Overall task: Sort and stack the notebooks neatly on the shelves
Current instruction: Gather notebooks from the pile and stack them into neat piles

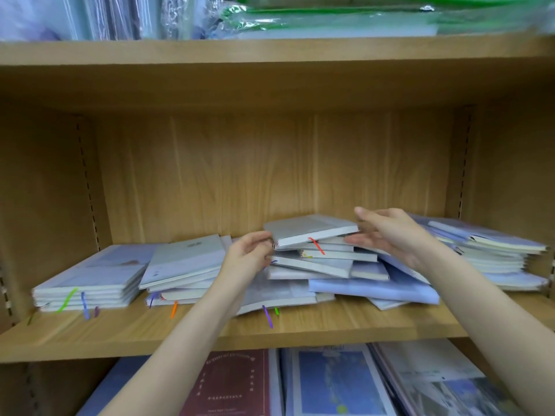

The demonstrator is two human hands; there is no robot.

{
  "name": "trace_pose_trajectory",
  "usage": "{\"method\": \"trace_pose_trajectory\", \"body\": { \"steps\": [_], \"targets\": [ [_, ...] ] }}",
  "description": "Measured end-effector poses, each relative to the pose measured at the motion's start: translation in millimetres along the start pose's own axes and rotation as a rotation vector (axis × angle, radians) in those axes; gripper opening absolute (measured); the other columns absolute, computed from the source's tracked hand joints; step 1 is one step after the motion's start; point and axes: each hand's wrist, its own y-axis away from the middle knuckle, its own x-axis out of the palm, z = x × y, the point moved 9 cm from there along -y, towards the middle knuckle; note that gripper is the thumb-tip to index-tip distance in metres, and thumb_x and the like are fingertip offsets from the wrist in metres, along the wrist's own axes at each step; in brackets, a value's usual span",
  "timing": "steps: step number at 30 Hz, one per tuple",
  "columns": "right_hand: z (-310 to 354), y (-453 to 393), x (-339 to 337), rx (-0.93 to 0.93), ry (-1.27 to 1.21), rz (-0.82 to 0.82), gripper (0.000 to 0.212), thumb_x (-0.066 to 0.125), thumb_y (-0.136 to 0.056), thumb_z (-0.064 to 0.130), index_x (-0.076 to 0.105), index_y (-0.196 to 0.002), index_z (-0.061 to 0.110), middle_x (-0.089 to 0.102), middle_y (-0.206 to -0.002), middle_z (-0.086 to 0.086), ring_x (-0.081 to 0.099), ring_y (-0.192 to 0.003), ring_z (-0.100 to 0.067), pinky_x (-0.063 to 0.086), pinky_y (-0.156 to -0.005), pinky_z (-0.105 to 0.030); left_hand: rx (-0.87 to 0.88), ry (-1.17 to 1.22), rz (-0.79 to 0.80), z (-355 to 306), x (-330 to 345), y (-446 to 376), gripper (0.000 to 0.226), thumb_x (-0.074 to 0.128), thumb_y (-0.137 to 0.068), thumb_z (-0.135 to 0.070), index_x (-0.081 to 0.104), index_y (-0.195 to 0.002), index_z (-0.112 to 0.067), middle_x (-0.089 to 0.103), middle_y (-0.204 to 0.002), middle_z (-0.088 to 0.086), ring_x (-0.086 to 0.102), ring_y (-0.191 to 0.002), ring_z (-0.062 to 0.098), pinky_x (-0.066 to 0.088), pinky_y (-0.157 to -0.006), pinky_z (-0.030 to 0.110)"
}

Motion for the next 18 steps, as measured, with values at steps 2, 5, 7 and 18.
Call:
{"method": "trace_pose_trajectory", "body": {
  "steps": [2,5,7,18],
  "targets": [
    [-1,-8,14,0.077,-0.116,0.034,0.038,0.058,-0.091,0.010,0.041,-0.120,-0.007,0.060,-0.097,-0.023,0.071,-0.072,-0.028,0.059,-0.062,-0.027,-0.027,-0.027,0.006,-2,6,0,0.022,0.049,-0.095,-0.009,0.058,-0.114,-0.005,0.064,-0.107,0.011,0.059,-0.103,0.022,0.047,-0.093,0.029],
    [1,-15,33,0.120,-0.107,0.046,0.036,0.052,-0.091,-0.005,0.041,-0.123,-0.016,0.055,-0.115,-0.031,0.069,-0.055,-0.024,0.055,-0.048,-0.022,-0.072,0.024,-0.012,-1,4,3,0.025,0.050,-0.095,-0.013,0.055,-0.116,-0.001,0.063,-0.110,0.013,0.059,-0.102,0.021,0.047,-0.092,0.029],
    [4,-19,45,0.074,-0.103,0.043,0.035,0.050,-0.091,-0.007,0.039,-0.122,-0.017,0.051,-0.121,-0.032,0.070,-0.057,-0.025,0.055,-0.050,-0.021,-0.080,0.078,-0.059,-1,-7,6,0.028,0.053,-0.093,-0.012,0.056,-0.118,0.002,0.063,-0.111,0.013,0.061,-0.101,0.021,0.047,-0.092,0.027],
    [13,8,151,-0.157,-0.259,0.105,0.027,0.045,-0.094,-0.006,0.038,-0.120,-0.008,0.058,-0.110,-0.023,0.068,-0.054,-0.018,0.057,-0.058,-0.020,0.343,-0.554,-0.390,-35,-139,43,0.032,0.058,-0.086,-0.002,0.057,-0.116,-0.016,0.050,-0.112,-0.002,0.049,-0.106,0.010,0.037,-0.089,0.017]
  ]
}}
